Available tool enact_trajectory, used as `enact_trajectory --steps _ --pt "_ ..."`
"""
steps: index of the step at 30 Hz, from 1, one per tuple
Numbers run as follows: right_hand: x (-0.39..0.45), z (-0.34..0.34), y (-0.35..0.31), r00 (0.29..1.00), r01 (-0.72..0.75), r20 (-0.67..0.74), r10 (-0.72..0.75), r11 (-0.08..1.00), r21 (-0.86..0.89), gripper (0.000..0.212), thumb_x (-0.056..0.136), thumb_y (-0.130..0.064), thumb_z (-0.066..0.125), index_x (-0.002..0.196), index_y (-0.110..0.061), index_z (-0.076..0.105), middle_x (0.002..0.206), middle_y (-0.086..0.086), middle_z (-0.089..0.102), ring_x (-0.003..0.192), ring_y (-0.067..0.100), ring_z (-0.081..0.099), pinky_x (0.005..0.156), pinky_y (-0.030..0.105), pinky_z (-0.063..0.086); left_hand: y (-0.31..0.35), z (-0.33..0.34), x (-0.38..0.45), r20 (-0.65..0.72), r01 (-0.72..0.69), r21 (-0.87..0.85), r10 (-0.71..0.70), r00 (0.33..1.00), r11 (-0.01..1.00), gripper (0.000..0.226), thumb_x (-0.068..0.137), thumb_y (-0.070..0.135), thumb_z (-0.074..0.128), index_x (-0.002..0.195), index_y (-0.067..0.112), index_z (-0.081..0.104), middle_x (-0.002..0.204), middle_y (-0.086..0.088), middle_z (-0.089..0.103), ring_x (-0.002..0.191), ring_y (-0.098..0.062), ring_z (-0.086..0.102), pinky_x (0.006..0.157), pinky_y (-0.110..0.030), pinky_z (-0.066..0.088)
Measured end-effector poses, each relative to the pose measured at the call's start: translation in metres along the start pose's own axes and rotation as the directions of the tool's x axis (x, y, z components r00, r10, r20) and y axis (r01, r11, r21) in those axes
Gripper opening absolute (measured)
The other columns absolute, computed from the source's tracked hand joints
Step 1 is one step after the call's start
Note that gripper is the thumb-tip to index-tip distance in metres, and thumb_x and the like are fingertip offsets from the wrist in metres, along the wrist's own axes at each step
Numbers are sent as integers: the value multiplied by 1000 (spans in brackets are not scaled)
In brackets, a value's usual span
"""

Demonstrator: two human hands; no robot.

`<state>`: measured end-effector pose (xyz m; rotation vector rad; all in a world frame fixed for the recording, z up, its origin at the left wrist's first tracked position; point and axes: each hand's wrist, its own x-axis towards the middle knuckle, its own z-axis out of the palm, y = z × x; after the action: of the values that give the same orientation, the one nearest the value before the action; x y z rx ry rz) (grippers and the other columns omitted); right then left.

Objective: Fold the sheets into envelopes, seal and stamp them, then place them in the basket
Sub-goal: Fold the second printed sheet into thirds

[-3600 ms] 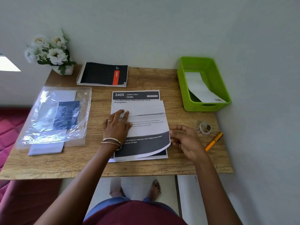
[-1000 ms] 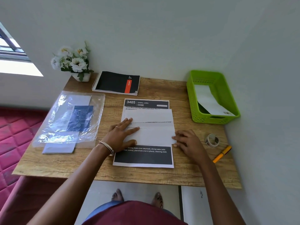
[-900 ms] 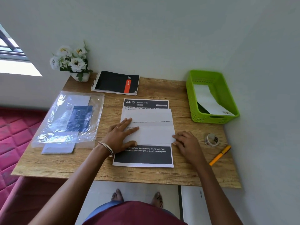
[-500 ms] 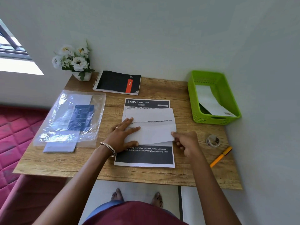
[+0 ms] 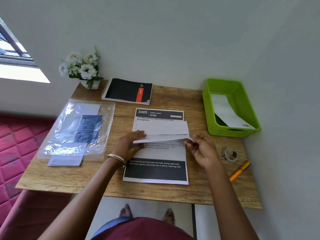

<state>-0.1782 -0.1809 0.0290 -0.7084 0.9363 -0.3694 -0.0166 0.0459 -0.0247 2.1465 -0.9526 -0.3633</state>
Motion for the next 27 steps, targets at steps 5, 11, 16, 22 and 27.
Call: enact_trajectory --steps 5,11,16,22,27 --pt "7 -5 -2 993 87 91 -70 977 -196 18 96 5 42 95 -4 57 81 14 72 62 20 69 54 24 56 9 0 13 -156 223 -167 -249 956 960 30 84 41 57 90 14 67 80 -5 69 73 -25 63 67 -42 53" --pt "23 3 8 962 226 -5 -273 805 -549 29 86 0 63 112 -10 56 96 12 68 69 17 62 57 26 51 20 10 29 -285 286 -116 -308 908 951 49 77 19 72 122 16 54 100 -4 63 82 -17 56 74 -31 47" --pt "20 26 26 764 454 281 -581 176 -873 36 83 -4 63 119 -10 57 107 12 58 101 27 54 90 39 46 11 15 33 -282 322 -105 -339 898 941 79 71 22 78 136 30 36 123 -3 45 92 -16 55 84 -41 51" --pt "33 60 49 698 612 682 -218 -312 -727 51 97 -29 48 144 -13 37 156 7 24 144 26 16 115 40 17 7 16 35 -187 265 127 -240 953 956 48 81 29 68 124 44 53 139 5 33 110 -23 52 95 -49 44" --pt "52 66 66 693 617 720 -26 -495 -612 57 102 -37 30 152 -18 11 161 2 1 148 19 -7 118 39 -3 3 15 36 -94 201 289 -182 979 936 37 88 32 57 123 45 54 142 14 38 118 -25 41 98 -45 37"
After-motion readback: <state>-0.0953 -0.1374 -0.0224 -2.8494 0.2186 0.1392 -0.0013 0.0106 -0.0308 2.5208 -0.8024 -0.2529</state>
